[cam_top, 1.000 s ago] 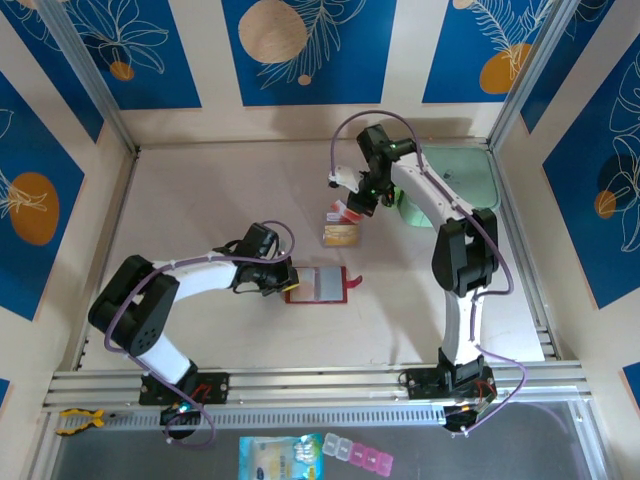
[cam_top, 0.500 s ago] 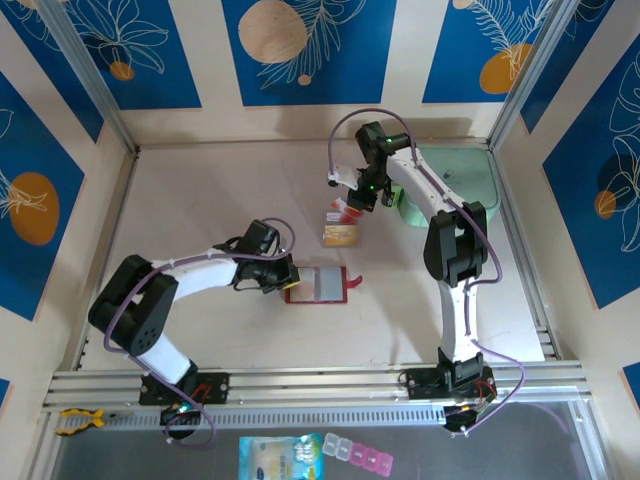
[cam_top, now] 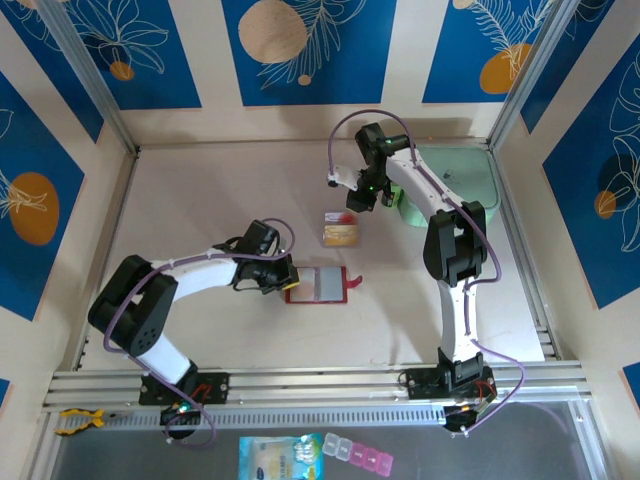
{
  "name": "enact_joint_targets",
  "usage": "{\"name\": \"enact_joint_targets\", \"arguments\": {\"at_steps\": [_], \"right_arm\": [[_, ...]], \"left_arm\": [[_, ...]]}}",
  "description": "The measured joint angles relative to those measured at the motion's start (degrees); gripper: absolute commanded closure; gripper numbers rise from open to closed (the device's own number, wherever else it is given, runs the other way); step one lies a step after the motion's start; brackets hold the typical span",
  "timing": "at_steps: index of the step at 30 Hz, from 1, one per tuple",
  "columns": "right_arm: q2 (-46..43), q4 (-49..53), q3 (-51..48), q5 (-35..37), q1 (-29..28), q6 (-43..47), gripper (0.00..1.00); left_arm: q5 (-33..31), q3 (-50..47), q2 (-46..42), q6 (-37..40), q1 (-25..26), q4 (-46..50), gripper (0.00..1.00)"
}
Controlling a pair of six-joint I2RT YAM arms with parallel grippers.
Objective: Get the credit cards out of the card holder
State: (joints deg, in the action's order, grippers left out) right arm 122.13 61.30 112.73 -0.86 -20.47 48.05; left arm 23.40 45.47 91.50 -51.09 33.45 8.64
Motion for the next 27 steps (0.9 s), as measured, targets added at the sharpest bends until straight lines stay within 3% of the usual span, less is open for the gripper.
{"name": "enact_joint_targets", "arguments": {"at_steps": [9,17,27], "right_arm": [[-9.0,-8.0,-13.3,-4.0,-2.0,-16.4,0.91],[-20.9,-19.6,-28.9,-5.7,-8.2,-43.3,0.99],[-24.8,-29.9,-43.0,-6.0,-13.9,-74.3,1.0]], "left_arm": [[-1.3,0.0,-0.9,0.6,-0.2,1.1,0.97],[-2.1,-1.2,-2.5,2.1,-1.7,1.4,0.99],[-2.4,-2.8,-2.6,3.7,-3.0,0.8,1.0]]}}
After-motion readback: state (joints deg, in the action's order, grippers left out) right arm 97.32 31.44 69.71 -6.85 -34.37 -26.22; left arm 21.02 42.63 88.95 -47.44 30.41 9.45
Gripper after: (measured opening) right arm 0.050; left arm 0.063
